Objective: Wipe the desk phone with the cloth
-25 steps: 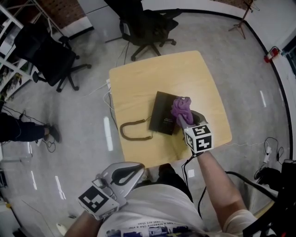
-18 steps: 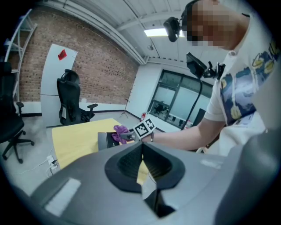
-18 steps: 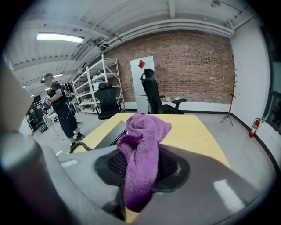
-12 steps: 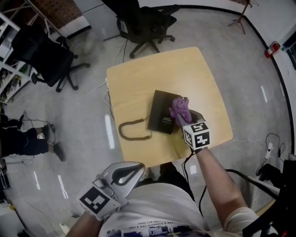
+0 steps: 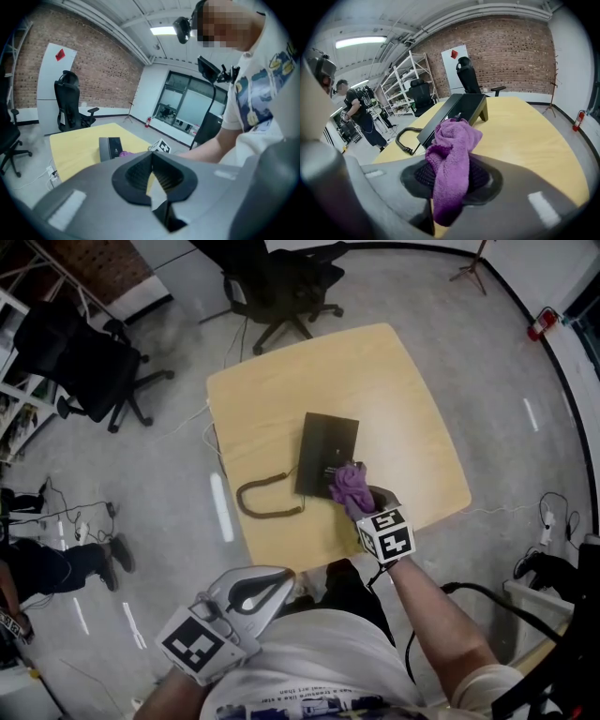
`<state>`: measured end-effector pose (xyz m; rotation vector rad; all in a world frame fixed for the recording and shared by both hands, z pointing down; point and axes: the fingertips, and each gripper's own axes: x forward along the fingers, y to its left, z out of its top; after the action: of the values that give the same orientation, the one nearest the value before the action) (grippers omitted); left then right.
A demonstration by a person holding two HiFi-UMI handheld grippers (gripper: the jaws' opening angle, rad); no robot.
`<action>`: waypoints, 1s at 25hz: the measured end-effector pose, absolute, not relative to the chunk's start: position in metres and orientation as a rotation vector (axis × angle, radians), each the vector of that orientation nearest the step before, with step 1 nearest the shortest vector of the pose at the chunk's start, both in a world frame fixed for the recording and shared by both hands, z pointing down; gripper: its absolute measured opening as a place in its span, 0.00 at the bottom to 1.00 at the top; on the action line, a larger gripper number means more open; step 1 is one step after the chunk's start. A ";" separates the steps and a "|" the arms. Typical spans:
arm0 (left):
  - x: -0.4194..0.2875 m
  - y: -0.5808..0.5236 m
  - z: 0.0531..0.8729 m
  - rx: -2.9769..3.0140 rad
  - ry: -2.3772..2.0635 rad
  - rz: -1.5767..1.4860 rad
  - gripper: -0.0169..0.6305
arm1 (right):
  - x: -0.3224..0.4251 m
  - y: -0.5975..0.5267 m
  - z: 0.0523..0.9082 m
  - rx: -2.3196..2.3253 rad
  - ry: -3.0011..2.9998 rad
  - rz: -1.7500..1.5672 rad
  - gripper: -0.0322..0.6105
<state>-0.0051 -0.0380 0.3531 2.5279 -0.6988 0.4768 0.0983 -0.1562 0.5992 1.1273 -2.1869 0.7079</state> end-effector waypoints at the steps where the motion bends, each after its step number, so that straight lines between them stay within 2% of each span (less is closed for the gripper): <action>1: -0.005 -0.036 0.354 2.531 -0.693 0.479 0.03 | 0.097 -0.152 0.601 1.122 -2.183 0.708 0.24; 14: -0.011 -0.027 0.358 2.535 -0.649 0.478 0.03 | 0.078 -0.113 0.609 0.982 -2.141 0.729 0.24; 25: -0.007 -0.051 0.353 2.520 -0.716 0.416 0.03 | 0.126 -0.212 0.487 0.971 -2.359 0.522 0.24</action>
<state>-0.0070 -0.0508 0.3532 2.5202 -0.7156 0.4156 0.1265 -0.2122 0.4873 0.9714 -2.3593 0.5225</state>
